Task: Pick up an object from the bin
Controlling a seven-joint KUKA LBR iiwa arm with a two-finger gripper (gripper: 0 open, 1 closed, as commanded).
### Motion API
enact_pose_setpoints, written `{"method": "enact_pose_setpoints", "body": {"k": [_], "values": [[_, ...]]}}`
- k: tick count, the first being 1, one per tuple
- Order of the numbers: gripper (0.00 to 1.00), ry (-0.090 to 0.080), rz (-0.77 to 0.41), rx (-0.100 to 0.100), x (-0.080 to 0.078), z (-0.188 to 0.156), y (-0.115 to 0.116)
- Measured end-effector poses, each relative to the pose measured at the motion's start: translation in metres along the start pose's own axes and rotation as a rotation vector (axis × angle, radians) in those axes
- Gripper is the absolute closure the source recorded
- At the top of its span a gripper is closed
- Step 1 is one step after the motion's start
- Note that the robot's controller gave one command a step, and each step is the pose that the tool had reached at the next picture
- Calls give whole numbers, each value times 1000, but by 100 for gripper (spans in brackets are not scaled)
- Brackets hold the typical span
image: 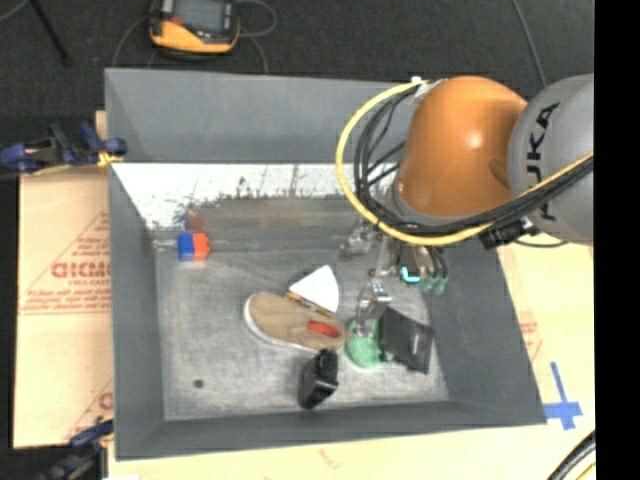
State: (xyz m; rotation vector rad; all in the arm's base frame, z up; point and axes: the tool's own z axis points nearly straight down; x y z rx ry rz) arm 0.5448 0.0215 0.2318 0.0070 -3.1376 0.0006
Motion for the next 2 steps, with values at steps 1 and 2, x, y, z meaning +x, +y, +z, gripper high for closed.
{"method": "enact_pose_setpoints", "body": {"k": [1, 2], "values": [[0, -8, 0, -1, -2, -4, 0], [0, -14, 4, -2, -24, 66, 29]]}}
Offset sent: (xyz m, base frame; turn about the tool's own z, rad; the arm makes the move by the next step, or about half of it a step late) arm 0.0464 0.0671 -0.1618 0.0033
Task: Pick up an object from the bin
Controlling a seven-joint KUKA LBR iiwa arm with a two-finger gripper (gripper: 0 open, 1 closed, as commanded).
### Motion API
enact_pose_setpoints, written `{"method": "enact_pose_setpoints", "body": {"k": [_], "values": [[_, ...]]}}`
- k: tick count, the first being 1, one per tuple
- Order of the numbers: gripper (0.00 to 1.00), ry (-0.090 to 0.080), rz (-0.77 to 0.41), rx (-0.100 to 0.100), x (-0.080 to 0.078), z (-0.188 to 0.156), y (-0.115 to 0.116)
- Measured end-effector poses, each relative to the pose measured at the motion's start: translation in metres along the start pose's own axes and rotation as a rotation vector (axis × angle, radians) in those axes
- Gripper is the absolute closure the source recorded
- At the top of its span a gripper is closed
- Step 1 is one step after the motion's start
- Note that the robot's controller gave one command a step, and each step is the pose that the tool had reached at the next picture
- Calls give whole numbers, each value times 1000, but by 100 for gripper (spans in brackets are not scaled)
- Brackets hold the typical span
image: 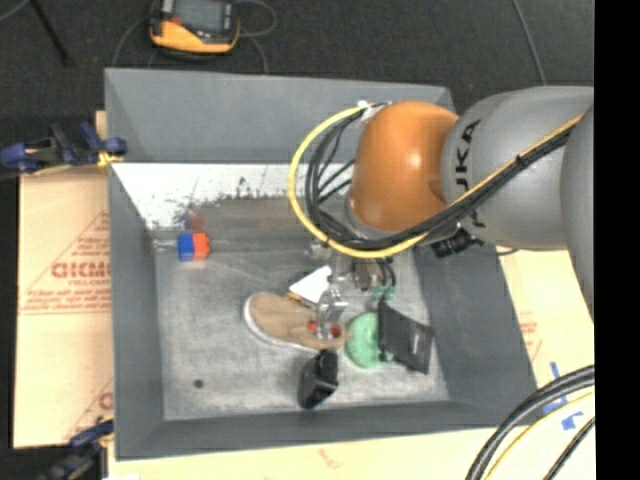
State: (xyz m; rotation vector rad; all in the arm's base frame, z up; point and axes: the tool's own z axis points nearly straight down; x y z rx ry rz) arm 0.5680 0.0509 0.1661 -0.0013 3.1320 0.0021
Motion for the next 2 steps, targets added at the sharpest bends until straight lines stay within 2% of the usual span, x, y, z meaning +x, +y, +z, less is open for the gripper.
{"method": "enact_pose_setpoints", "body": {"k": [1, 2], "values": [[0, 15, 86, 2, -4, 12, 50], [0, 2, 109, -1, -27, 19, 48]]}}
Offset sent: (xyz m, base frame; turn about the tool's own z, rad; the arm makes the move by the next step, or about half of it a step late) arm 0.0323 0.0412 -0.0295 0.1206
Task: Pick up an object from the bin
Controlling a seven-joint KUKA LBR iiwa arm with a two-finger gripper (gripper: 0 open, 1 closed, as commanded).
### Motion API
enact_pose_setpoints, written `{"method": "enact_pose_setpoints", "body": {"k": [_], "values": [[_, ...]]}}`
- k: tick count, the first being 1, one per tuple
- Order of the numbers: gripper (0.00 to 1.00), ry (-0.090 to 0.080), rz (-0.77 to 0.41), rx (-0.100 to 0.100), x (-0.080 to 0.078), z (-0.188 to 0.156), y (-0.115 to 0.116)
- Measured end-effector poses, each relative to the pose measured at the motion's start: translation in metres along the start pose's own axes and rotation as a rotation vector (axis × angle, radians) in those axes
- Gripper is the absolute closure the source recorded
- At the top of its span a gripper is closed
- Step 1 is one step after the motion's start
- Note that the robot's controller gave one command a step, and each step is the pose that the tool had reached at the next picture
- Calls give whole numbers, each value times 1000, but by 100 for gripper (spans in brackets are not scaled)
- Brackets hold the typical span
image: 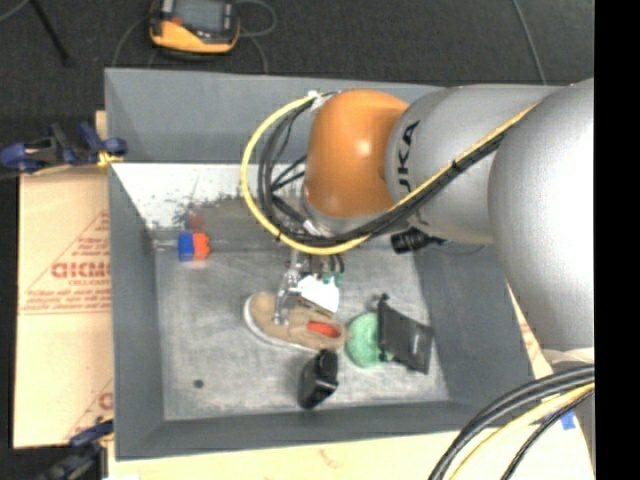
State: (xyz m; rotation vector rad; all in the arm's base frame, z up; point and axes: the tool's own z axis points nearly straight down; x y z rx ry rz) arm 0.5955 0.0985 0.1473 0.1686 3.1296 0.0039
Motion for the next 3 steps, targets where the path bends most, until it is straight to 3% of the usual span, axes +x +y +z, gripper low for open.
{"method": "enact_pose_setpoints", "body": {"k": [1, 2, 3], "values": [[0, 2, 167, 1, 14, 72, -16], [100, 0, 117, -2, 13, 79, -12], [100, 0, 111, -1, 13, 78, -11]]}}
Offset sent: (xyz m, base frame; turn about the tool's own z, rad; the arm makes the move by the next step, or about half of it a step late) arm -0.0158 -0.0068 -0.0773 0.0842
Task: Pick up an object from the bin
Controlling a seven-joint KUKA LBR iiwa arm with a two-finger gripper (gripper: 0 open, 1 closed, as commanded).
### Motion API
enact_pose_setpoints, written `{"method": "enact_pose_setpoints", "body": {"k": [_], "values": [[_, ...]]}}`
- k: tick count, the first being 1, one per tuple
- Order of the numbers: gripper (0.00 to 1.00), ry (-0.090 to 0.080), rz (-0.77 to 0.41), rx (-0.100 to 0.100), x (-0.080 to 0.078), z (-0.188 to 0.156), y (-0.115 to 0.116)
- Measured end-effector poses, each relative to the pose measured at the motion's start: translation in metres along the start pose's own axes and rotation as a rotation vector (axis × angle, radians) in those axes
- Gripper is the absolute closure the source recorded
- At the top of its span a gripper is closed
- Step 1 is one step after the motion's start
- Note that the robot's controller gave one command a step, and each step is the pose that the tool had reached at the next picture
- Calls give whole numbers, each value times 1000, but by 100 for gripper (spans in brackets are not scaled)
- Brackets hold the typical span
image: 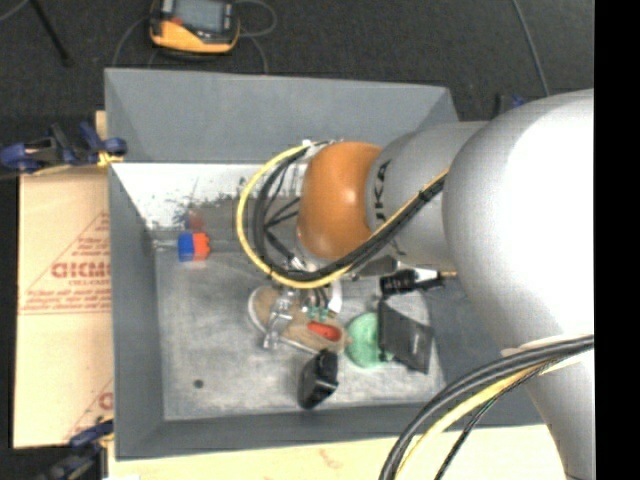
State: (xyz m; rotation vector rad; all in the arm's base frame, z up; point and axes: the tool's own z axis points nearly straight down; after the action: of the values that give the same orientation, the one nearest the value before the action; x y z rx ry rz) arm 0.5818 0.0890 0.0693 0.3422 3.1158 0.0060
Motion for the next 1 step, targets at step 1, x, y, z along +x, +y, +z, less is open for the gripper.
{"method": "enact_pose_setpoints", "body": {"k": [1], "values": [[100, 1, -2, 1, 0, -4, 0]]}}
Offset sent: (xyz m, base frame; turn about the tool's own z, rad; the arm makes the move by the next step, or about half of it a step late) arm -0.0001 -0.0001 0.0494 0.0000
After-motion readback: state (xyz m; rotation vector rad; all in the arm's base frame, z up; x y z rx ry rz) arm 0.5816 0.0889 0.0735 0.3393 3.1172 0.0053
